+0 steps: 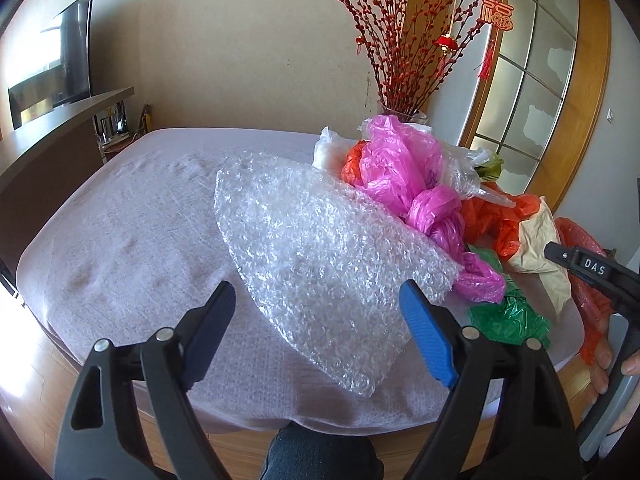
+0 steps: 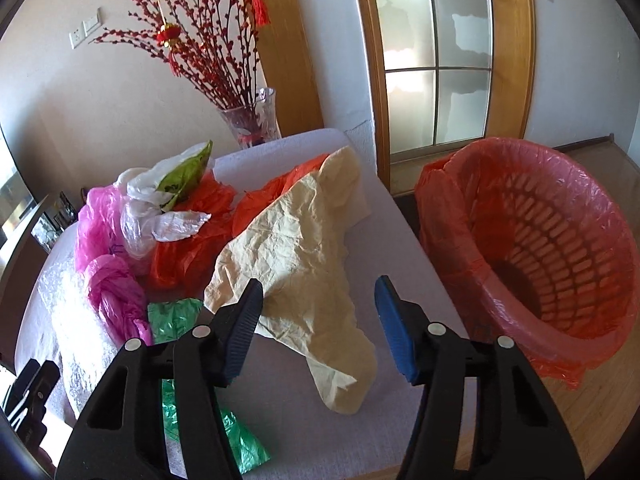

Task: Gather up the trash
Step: 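Grasp the beige plastic bag with the right gripper while the left gripper grasps the bubble wrap, then lift and carry the beige bag and bubble wrap toward the red basket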

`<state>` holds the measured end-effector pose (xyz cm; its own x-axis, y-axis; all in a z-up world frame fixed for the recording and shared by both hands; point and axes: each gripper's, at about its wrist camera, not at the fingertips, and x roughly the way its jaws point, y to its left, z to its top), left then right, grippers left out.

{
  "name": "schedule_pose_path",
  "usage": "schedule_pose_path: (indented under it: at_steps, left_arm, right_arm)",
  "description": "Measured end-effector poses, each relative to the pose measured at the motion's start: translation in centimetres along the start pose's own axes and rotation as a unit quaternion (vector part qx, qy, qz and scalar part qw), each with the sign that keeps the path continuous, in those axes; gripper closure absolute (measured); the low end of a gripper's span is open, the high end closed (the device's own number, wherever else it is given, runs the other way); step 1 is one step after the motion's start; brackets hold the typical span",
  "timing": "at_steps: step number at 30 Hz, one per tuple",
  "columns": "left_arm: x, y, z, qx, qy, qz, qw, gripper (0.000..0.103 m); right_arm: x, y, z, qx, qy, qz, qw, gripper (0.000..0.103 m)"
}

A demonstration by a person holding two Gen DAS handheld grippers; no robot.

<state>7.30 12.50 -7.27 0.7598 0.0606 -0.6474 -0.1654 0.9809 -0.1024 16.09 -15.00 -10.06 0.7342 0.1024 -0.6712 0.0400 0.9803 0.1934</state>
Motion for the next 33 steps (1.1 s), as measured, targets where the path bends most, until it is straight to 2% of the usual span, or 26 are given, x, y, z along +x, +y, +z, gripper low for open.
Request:
schedule_pose_path:
  at_steps: [2,3,5,9,11,15,18,22,24,26,28,33]
  left_arm:
    - [0.3,-0.3,0.1,0.006,0.001,-0.001,1.0,0.021]
    - [0.5,-0.5,0.2,0.01,0.001,-0.001,1.0,0.021]
    - [1.1,-0.9,0.4,0.014,0.005,-0.003,0.9999,0.021]
    - [2.6,-1.5,0.5,0.017,0.021,-0.003,0.9996,0.021]
    - [3.2,-1.7,0.4,0.02,0.028,-0.001,0.9994,0.027]
    - [4.8,-1.8,0.1,0.021,0.05,0.013,0.9985,0.028]
    - [5.0,-1.8,-0.2,0.023,0.048,0.017,0.9984,0.03]
    - [4.8,-2.0,-0.9,0.032,0.038,0.026,0.9984,0.049]
    - [4.6,-1.9,-1.0,0.034,0.032,0.022,0.9987,0.063]
    - [4.3,-1.8,-1.1,0.032,0.031,0.013,0.9989,0.083]
    - [4.0,-1.4,-0.9,0.024,0.033,0.002,0.9992,0.088]
    - [3.2,-0.3,-0.1,0.02,0.025,-0.016,0.9994,0.091]
  right_arm:
    - [0.6,0.2,-0.2,-0.013,0.011,0.006,1.0,0.084]
    - [0.8,0.2,-0.3,-0.017,0.017,0.012,1.0,0.09]
    - [0.4,0.0,-0.6,-0.014,0.015,0.02,1.0,0.095]
    - [-1.4,-0.4,-0.7,-0.011,-0.012,0.025,1.0,0.097]
    - [-2.3,-0.4,-0.7,-0.017,-0.024,0.021,0.999,0.097]
    - [-3.3,-0.3,-0.9,-0.031,-0.036,0.024,0.999,0.097]
    - [-3.8,-0.6,-1.1,-0.023,-0.039,0.03,0.999,0.097]
    - [-4.1,-1.0,-1.3,-0.017,-0.038,0.028,0.999,0.097]
    - [-4.2,-1.2,-1.5,-0.016,-0.038,0.028,0.999,0.097]
    - [-4.3,-1.3,-1.6,-0.015,-0.039,0.027,0.999,0.097]
    - [-4.5,-1.4,-1.7,-0.015,-0.041,0.027,0.999,0.097]
    - [-5.2,-1.4,-1.7,-0.018,-0.049,0.028,0.998,0.097]
